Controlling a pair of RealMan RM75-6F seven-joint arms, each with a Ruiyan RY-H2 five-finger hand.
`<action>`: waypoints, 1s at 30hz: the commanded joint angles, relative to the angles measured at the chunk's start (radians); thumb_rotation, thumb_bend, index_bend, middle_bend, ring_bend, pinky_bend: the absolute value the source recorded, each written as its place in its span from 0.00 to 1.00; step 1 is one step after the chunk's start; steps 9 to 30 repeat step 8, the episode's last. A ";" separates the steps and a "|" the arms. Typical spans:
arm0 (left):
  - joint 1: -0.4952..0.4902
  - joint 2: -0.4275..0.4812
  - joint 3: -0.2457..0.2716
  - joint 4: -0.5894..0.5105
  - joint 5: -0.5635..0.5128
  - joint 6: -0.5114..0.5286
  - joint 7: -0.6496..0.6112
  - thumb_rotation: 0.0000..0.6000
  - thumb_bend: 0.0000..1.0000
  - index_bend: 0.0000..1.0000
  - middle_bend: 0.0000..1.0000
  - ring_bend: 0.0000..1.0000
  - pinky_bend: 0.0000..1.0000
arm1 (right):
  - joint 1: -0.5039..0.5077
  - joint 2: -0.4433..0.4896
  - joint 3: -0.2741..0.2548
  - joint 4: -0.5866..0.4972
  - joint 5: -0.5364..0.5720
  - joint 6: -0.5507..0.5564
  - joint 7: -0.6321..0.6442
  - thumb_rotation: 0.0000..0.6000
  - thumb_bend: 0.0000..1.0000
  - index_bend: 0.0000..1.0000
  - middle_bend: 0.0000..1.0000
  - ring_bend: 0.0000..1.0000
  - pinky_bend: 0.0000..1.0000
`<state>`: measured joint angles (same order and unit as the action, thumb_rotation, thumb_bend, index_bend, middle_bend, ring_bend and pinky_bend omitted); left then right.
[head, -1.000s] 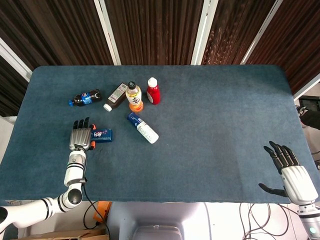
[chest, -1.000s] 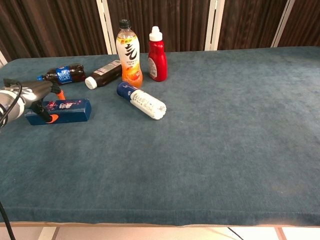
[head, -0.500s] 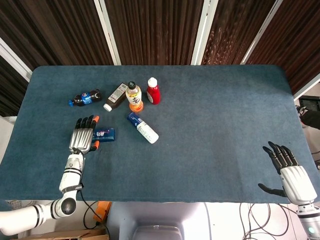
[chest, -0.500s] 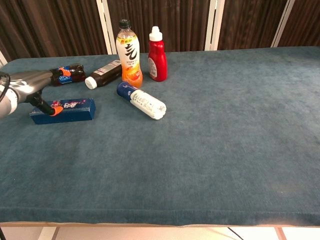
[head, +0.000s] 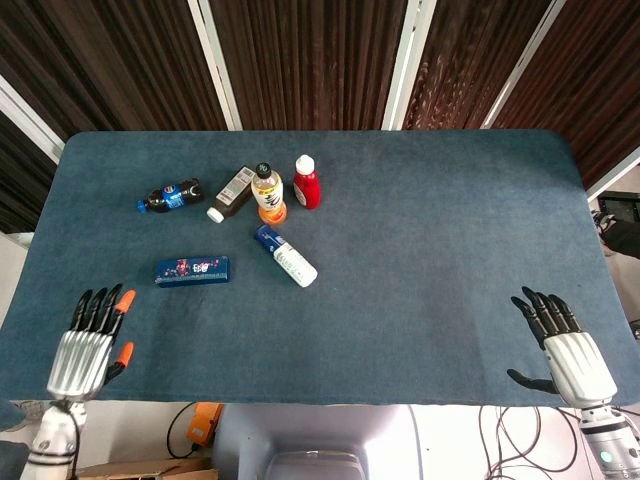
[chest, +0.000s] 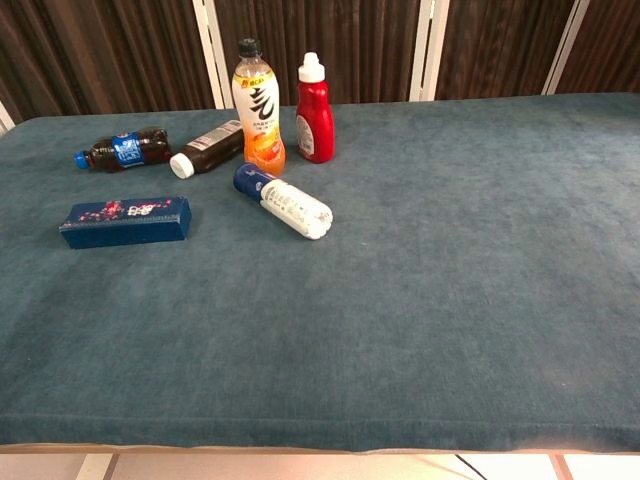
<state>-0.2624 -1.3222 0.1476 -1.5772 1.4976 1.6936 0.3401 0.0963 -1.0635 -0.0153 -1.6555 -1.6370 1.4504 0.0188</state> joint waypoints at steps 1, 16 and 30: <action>0.122 0.034 0.077 0.087 0.092 0.078 -0.149 1.00 0.35 0.00 0.00 0.00 0.00 | 0.004 -0.013 -0.003 -0.006 0.003 -0.013 -0.030 1.00 0.14 0.00 0.00 0.00 0.00; 0.114 0.056 0.030 0.078 0.078 0.001 -0.158 1.00 0.34 0.00 0.00 0.00 0.00 | -0.002 -0.023 -0.006 -0.006 0.012 -0.015 -0.076 1.00 0.15 0.00 0.00 0.00 0.00; 0.114 0.056 0.030 0.078 0.078 0.001 -0.158 1.00 0.34 0.00 0.00 0.00 0.00 | -0.002 -0.023 -0.006 -0.006 0.012 -0.015 -0.076 1.00 0.15 0.00 0.00 0.00 0.00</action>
